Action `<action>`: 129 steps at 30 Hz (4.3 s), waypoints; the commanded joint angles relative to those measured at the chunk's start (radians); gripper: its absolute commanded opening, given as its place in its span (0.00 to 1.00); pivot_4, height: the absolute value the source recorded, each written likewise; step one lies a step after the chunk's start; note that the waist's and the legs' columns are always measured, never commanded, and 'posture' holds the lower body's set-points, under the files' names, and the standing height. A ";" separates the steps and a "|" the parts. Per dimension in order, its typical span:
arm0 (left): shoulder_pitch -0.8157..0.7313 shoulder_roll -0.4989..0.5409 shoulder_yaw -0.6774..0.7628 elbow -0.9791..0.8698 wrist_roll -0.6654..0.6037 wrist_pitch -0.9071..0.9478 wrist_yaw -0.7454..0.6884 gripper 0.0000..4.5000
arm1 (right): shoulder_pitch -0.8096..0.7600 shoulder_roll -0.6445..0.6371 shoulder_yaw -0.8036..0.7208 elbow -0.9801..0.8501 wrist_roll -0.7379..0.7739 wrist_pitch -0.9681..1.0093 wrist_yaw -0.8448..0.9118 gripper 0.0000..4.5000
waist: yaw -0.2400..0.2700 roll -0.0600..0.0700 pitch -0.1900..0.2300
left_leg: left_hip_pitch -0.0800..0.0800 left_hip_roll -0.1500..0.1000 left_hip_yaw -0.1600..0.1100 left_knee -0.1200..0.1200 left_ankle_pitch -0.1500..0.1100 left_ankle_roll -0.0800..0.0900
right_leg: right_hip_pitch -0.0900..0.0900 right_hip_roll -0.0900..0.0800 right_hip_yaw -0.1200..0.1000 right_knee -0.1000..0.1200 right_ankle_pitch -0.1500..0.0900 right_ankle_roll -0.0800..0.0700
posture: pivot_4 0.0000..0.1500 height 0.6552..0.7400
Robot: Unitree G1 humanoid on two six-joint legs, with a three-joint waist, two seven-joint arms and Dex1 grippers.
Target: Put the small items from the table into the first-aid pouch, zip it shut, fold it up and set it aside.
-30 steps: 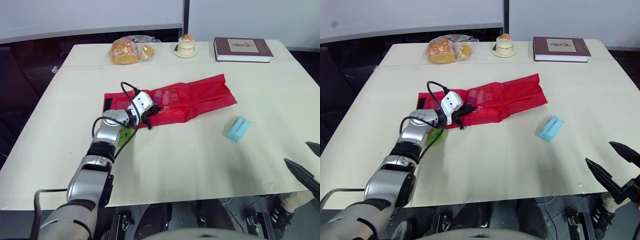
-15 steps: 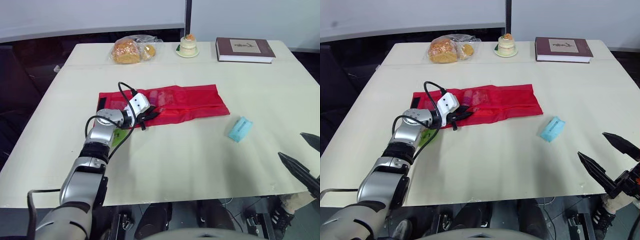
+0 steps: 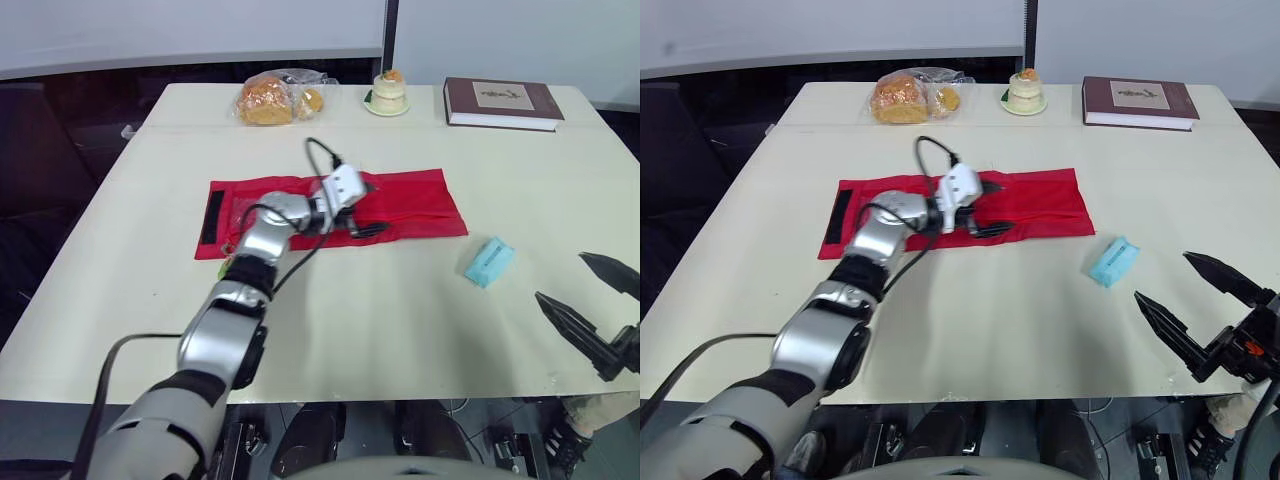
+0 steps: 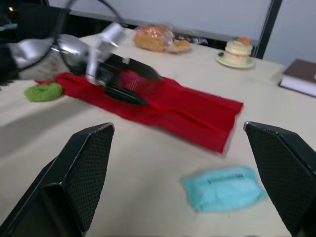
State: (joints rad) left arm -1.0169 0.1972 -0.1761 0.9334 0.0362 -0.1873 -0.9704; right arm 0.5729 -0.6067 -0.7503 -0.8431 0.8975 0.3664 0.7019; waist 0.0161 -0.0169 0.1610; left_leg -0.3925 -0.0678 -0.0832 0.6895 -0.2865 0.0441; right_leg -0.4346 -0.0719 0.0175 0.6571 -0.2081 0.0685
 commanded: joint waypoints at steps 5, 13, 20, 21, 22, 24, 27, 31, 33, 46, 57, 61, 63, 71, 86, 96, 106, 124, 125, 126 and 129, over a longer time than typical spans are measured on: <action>-0.141 -0.094 -0.003 0.241 0.071 -0.084 0.166 0.98 | 0.029 0.021 -0.008 -0.038 -0.081 -0.006 -0.089 1.00 | -0.004 0.000 0.000 | 0.001 0.001 0.001 -0.001 0.000 0.000 | 0.000 0.000 0.001 0.000 0.000 0.000 | 1.00 0.87; -0.183 -0.114 -0.034 0.333 0.158 -0.067 0.272 0.98 | 0.016 0.016 0.028 -0.091 -0.096 0.012 -0.159 1.00 | -0.002 0.000 0.000 | 0.001 0.000 0.000 -0.001 0.000 0.000 | 0.000 0.000 0.000 0.000 0.000 0.000 | 1.00 0.87; -0.189 -0.126 -0.008 0.349 0.160 -0.051 0.296 0.75 | -0.026 0.002 0.102 -0.129 -0.143 0.040 -0.220 1.00 | -0.002 0.000 0.000 | 0.001 0.000 0.000 -0.001 0.000 0.000 | 0.000 0.000 0.000 0.000 0.000 0.000 | 1.00 0.87; -0.189 -0.128 -0.006 0.349 0.159 -0.049 0.298 0.69 | -0.028 0.002 0.108 -0.130 -0.147 0.042 -0.223 1.00 | -0.002 0.000 0.000 | 0.001 0.000 0.000 -0.001 0.000 0.000 | 0.000 0.000 0.000 0.000 0.000 0.000 | 1.00 0.87; -0.190 -0.129 -0.004 0.349 0.159 -0.047 0.300 0.58 | -0.030 0.003 0.113 -0.129 -0.150 0.042 -0.224 1.00 | -0.002 0.000 0.000 | 0.001 0.000 0.000 -0.001 0.000 0.000 | 0.000 0.000 0.000 0.000 0.000 0.000 | 1.00 0.87; -0.191 -0.131 0.008 0.351 0.153 -0.033 0.312 0.39 | -0.034 0.004 0.118 -0.127 -0.153 0.042 -0.225 1.00 | -0.002 0.000 0.000 | 0.001 0.000 0.000 -0.001 0.000 0.000 | 0.000 0.000 0.000 0.000 0.000 0.000 | 1.00 0.87; -0.189 -0.129 0.012 0.350 0.154 -0.029 0.312 0.13 | -0.038 0.011 0.124 -0.127 -0.152 0.043 -0.236 1.00 | -0.002 0.000 0.000 | 0.001 0.000 0.000 -0.001 0.000 0.000 | 0.000 0.000 0.000 0.000 0.000 0.000 | 1.00 0.87; -0.186 -0.127 0.017 0.345 0.156 -0.039 0.289 0.01 | -0.031 0.013 0.140 -0.130 -0.146 0.062 -0.254 1.00 | -0.002 0.000 0.000 | 0.001 0.000 0.000 -0.001 0.000 0.000 | 0.000 0.000 0.000 0.000 0.000 0.000 | 1.00 0.87; -0.186 -0.127 0.023 0.340 0.152 -0.045 0.273 0.01 | -0.032 0.010 0.166 -0.124 -0.186 0.094 -0.294 1.00 | -0.002 0.000 0.000 | 0.001 0.000 0.000 -0.001 0.000 0.000 | 0.000 0.000 0.000 0.000 0.000 0.000 | 1.00 0.87; -0.185 -0.134 0.025 0.307 0.143 -0.073 0.201 0.01 | -0.308 0.281 0.626 0.061 -0.496 0.321 -0.722 1.00 | -0.002 0.000 0.000 | 0.001 0.000 0.000 -0.001 0.002 -0.004 | 0.000 0.000 0.000 0.000 0.000 0.000 | 1.00 0.87; -0.181 -0.129 0.030 0.283 0.137 -0.085 0.177 0.01 | -0.462 0.500 0.657 0.321 -0.615 0.170 -0.795 1.00 | -0.004 0.002 -0.001 | 0.001 -0.001 0.000 -0.001 0.003 -0.004 | -0.001 0.001 0.000 0.000 0.000 0.000 | 1.00 0.87; -0.180 -0.128 0.032 0.280 0.135 -0.086 0.175 0.00 | -0.456 0.497 0.663 0.332 -0.655 0.146 -0.785 0.82 | -0.005 0.002 -0.001 | 0.001 -0.001 0.000 -0.001 0.003 -0.004 | -0.001 0.001 0.000 0.001 0.000 0.000 | 1.00 0.87; -0.180 -0.129 0.032 0.279 0.136 -0.086 0.174 0.00 | -0.452 0.480 0.674 0.331 -0.677 0.142 -0.774 0.67 | -0.005 0.002 -0.001 | 0.001 -0.001 0.000 -0.001 0.003 -0.004 | -0.001 0.001 0.000 0.001 0.000 0.000 | 1.00 0.87; -0.176 -0.139 0.033 0.271 0.130 -0.087 0.159 0.00 | -0.402 0.436 0.669 0.210 -0.658 0.195 -0.704 0.08 | -0.005 0.002 -0.001 | 0.001 -0.001 0.000 -0.001 0.003 -0.004 | -0.001 0.001 0.000 0.001 0.000 0.000 | 1.00 0.87; -0.115 -0.188 0.035 0.175 0.061 -0.091 0.017 0.00 | -0.566 0.419 0.574 0.047 -0.349 0.712 -0.692 0.08 | -0.005 0.002 -0.001 | 0.000 0.000 0.000 -0.001 0.002 -0.004 | -0.001 0.000 0.000 0.000 0.000 0.000 | 1.00 0.87; -0.034 -0.209 0.003 0.050 0.045 -0.053 -0.041 0.00 | -0.704 0.476 0.536 0.162 -0.390 0.744 -0.777 0.08 | -0.005 0.002 -0.001 | 0.000 0.000 0.000 -0.001 0.002 -0.004 | -0.002 0.001 0.000 0.001 0.000 0.000 | 1.00 0.87; 0.000 -0.246 -0.015 0.001 0.038 -0.019 -0.018 0.00 | -0.842 0.494 0.612 0.452 -0.568 0.435 -0.763 0.08 | -0.013 0.002 -0.001 | 0.000 0.000 0.000 -0.002 0.003 -0.004 | -0.002 0.001 0.001 0.001 0.000 0.000 | 1.00 0.87; -0.043 -0.269 -0.006 0.084 0.039 -0.037 0.070 0.00 | -0.477 0.263 0.480 0.064 -0.377 0.514 -0.496 0.83 | -0.026 0.004 -0.001 | -0.003 -0.001 0.001 -0.002 0.002 -0.004 | -0.005 0.000 0.002 0.001 0.000 0.000 | 1.00 0.87; -0.042 -0.270 -0.006 0.082 0.038 -0.036 0.067 0.00 | -0.480 0.261 0.485 0.068 -0.374 0.511 -0.493 0.83 | -0.027 0.004 -0.001 | -0.002 -0.001 0.001 -0.002 0.002 -0.003 | -0.005 0.000 0.002 0.001 0.000 0.000 | 1.00 0.87; -0.040 -0.270 -0.007 0.081 0.038 -0.036 0.066 0.00 | -0.491 0.266 0.492 0.075 -0.368 0.511 -0.495 0.83 | -0.028 0.004 -0.001 | -0.002 0.000 0.001 -0.002 0.002 -0.003 | -0.005 0.001 0.002 0.002 0.000 0.000 | 1.00 0.87; -0.038 -0.272 -0.009 0.078 0.039 -0.037 0.063 0.00 | -0.527 0.280 0.525 0.103 -0.370 0.498 -0.498 0.83 | -0.028 0.004 -0.001 | -0.002 0.000 0.001 -0.002 0.002 -0.004 | -0.005 0.001 0.001 0.002 0.000 0.000 | 1.00 0.87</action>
State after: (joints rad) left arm -1.0392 -0.0651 -0.1878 1.0378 0.0927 -0.2063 -0.9012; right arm 0.0589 -0.3304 -0.2341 -0.7256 0.5175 0.8903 0.2003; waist -0.0120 -0.0124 0.1597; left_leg -0.3947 -0.0676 -0.0825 0.6871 -0.2840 0.0400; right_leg -0.4399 -0.0708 0.0191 0.6586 -0.2082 0.0684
